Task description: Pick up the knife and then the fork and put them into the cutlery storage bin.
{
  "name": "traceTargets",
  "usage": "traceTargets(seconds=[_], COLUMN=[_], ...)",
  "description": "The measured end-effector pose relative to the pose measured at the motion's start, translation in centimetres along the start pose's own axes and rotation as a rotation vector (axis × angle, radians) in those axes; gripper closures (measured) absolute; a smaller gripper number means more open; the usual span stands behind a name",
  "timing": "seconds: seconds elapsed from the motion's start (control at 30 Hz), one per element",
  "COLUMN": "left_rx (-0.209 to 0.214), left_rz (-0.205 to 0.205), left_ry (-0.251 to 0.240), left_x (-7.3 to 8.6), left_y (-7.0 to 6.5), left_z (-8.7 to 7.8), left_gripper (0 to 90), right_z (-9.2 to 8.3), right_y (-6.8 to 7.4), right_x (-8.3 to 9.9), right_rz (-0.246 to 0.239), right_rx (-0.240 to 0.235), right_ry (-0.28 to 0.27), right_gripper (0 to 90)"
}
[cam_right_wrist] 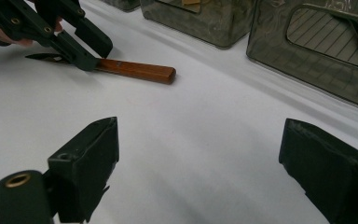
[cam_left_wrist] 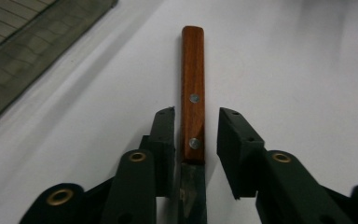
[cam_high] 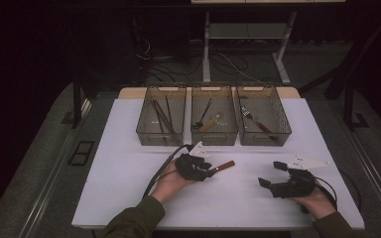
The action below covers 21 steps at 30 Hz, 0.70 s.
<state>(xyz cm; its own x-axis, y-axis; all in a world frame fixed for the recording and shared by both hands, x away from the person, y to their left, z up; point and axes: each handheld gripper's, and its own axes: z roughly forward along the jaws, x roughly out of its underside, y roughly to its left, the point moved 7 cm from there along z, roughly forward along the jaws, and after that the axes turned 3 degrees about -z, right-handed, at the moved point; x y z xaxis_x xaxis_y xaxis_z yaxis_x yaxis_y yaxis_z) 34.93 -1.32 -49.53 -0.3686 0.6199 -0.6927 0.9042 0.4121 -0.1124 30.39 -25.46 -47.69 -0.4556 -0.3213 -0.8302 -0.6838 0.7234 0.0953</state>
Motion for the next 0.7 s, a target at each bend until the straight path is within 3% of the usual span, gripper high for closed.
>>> traceTargets(seconds=[0.27,0.53,0.7], left_rx=[-0.011,0.011,0.02], left_rz=[0.013,0.062,0.054], left_ry=[-0.002,0.005,0.0], left_x=[0.13,0.14,0.11], left_y=[0.08,0.29,0.08], left_z=[0.3,0.21,0.09], left_gripper=[75.7,76.8,77.0], right_z=[-0.06,0.09,0.08], right_y=[0.1,0.21,0.26], right_x=[-0.01,0.02,-0.08], right_rz=[-0.012,-0.021,-0.04], right_rx=[-0.006,-0.023,-0.042], right_ry=[0.005,0.012,0.004], right_gripper=[12.2,12.2,12.2])
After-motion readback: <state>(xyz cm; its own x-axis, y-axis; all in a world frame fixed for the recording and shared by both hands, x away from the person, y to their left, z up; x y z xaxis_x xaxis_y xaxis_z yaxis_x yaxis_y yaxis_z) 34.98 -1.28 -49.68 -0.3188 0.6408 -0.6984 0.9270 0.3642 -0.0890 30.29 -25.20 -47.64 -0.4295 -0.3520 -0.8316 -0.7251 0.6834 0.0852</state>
